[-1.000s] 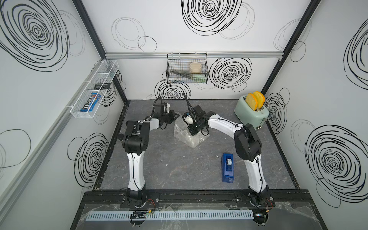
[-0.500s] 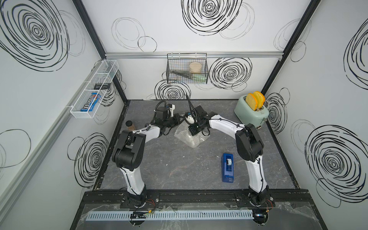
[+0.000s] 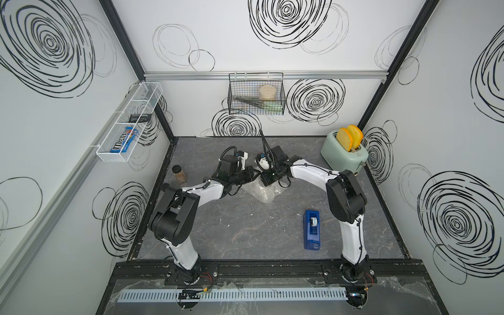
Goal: Wrap mugs in bubble wrap
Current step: Wrap the mug in bubble wrap.
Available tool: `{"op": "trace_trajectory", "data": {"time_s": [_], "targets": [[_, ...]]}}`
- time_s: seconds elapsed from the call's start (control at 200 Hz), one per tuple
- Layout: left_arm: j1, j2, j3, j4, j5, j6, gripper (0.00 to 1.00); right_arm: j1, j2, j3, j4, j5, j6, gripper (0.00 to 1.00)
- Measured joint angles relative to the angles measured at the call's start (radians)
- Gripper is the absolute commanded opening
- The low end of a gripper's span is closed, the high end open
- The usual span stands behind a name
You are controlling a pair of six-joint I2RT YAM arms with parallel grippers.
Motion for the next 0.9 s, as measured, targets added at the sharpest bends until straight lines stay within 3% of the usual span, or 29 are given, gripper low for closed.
{"op": "trace_trajectory", "data": {"time_s": [0.901], "targets": [[-0.073,0.031,0.006,-0.027,-0.171,0.103,0.00,-0.021,-0.041,-0.012,-0.010,0.012,0.114,0.17]]}}
